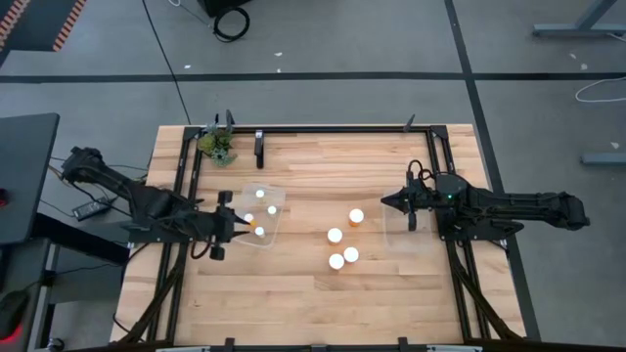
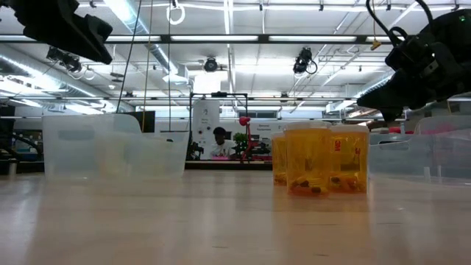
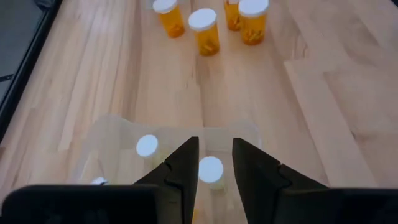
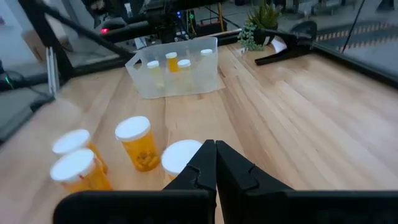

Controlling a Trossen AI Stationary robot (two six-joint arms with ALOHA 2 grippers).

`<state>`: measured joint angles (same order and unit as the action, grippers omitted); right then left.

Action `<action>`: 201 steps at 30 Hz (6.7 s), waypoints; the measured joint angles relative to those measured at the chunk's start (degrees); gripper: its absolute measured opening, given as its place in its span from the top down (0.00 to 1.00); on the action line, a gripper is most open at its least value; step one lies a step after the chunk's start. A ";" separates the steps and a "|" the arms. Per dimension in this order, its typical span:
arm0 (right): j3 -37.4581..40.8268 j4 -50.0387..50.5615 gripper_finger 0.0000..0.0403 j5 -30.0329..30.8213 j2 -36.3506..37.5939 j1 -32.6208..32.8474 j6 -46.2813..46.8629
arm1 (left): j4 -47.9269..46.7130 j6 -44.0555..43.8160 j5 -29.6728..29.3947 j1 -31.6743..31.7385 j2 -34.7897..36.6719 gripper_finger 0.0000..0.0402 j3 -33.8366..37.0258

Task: Pick and place medicine bottles into bin by pill shape (circle, oval)
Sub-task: Put the orange capsule bottle into the right transparent bin

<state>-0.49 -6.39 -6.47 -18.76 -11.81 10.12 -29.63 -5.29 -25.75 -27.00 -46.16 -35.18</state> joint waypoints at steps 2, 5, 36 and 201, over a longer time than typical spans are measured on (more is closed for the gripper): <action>0.00 -2.06 0.98 0.04 -0.02 0.06 5.26 | 1.02 -0.01 -0.02 -0.18 2.38 0.74 1.38; -0.01 -6.13 0.98 0.71 -0.02 0.06 6.26 | 2.01 0.04 0.01 -0.24 5.80 0.74 3.15; -0.63 -15.87 0.98 1.20 -2.10 0.80 18.46 | 22.87 2.07 0.10 -0.18 31.82 0.83 22.75; -78.79 64.68 0.44 12.92 -81.08 21.20 18.20 | 25.92 -3.04 6.46 -0.20 38.67 0.93 31.76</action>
<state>-79.29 58.29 6.45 -99.84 9.39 28.32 -3.71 -8.33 -19.29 -27.20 -7.49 -3.42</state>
